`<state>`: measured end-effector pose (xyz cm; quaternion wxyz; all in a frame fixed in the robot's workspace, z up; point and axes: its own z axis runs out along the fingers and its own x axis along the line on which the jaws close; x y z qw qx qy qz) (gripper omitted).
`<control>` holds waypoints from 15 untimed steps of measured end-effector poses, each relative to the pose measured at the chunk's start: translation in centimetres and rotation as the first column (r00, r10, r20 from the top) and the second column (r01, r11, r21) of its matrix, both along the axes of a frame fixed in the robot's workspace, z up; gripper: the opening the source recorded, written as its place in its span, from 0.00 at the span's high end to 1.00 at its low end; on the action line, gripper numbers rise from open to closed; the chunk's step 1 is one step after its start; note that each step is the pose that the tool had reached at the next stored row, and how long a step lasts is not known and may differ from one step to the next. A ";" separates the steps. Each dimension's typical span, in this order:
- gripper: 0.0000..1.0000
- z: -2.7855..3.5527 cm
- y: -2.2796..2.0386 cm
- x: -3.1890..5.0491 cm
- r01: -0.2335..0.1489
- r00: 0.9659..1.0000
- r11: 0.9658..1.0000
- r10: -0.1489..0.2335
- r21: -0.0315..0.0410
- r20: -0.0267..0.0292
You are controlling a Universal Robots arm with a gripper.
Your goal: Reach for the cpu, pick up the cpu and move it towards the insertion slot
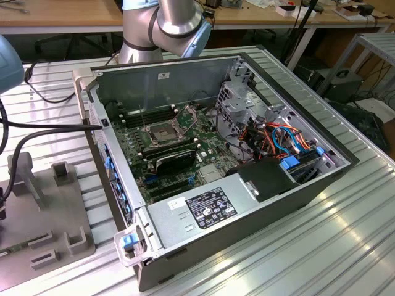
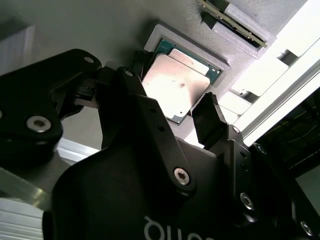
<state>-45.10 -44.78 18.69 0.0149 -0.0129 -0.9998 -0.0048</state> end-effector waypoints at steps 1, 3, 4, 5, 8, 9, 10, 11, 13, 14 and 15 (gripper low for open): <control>0.34 0.01 0.01 0.03 0.000 1.000 1.000 0.000 0.000 0.000; 0.34 0.00 0.04 0.07 0.000 1.000 1.000 0.000 -0.001 0.000; 0.34 0.00 0.07 0.08 0.000 1.000 1.000 0.000 -0.001 0.000; 0.34 0.01 0.10 0.08 0.000 1.000 1.000 0.000 -0.001 0.000; 0.34 0.00 0.19 0.09 0.000 1.000 1.000 0.000 -0.001 0.000; 0.34 0.01 0.19 0.09 0.000 1.000 1.000 0.000 -0.001 0.000; 0.34 0.01 0.20 0.09 0.000 1.000 1.000 0.000 -0.001 0.000; 0.34 0.00 0.20 0.09 0.000 1.000 1.000 0.000 -0.001 0.000; 0.34 0.01 0.20 0.09 0.000 1.000 1.000 0.000 -0.001 0.000; 0.34 0.01 0.22 -0.04 0.001 1.000 1.000 -0.001 -0.001 0.000; 0.34 0.01 0.20 -0.10 0.000 1.000 1.000 0.000 -0.001 0.000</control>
